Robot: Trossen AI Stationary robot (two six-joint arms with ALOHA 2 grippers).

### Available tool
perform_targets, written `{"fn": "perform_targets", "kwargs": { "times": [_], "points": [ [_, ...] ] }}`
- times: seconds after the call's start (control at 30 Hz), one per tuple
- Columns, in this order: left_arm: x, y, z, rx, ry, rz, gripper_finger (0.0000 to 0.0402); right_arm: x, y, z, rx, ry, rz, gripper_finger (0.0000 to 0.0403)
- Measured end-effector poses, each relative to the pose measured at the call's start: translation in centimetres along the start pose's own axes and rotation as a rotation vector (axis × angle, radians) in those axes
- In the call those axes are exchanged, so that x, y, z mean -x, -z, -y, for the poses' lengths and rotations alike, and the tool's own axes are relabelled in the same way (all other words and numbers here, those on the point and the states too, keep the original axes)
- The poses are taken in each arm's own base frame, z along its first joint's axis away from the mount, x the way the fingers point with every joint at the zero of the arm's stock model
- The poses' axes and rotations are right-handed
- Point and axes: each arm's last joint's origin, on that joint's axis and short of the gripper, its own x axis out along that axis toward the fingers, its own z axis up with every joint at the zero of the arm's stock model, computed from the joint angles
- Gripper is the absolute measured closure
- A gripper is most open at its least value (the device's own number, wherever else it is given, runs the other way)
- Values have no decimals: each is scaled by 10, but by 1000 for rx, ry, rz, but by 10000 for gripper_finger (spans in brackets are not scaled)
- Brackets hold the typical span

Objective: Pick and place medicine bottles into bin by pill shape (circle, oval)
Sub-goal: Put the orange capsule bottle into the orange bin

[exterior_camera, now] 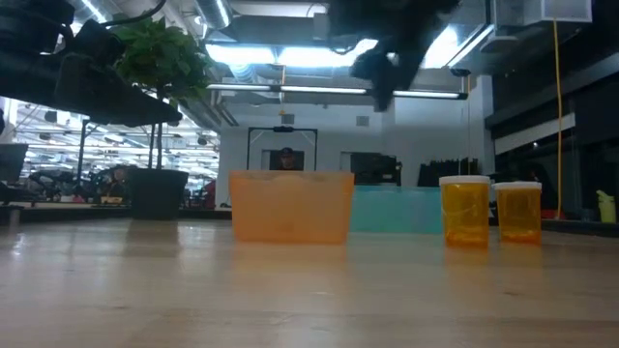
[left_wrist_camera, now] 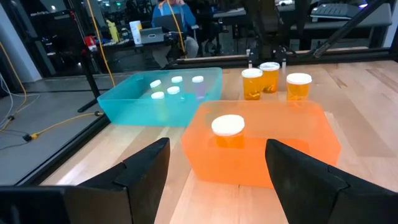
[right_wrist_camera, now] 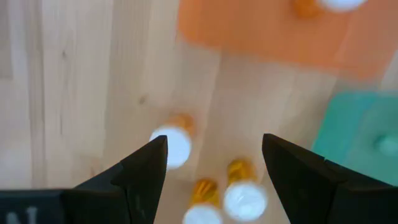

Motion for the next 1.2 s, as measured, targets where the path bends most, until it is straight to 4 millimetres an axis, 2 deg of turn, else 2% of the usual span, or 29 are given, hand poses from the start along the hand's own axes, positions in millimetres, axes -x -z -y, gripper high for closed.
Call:
{"fn": "perform_targets", "kwargs": {
  "times": [0.17,0.37,0.53,0.73,0.9,1.2],
  "points": [
    [0,0,0,0,0,1,145,1,38,-25,-53,19,33,139],
    [0,0,0,0,0,1,145,-12,89,-56,-68,182,192,139],
    [0,0,0,0,0,1,145,-25,112,-67,-21,199,333,139],
    [0,0,0,0,0,1,145,-47,129,-67,-12,197,313,139],
    [0,0,0,0,0,1,145,-67,132,-65,-42,188,298,139],
    [0,0,0,0,0,1,145,-68,130,-69,-11,164,325,138]
  ]
}}
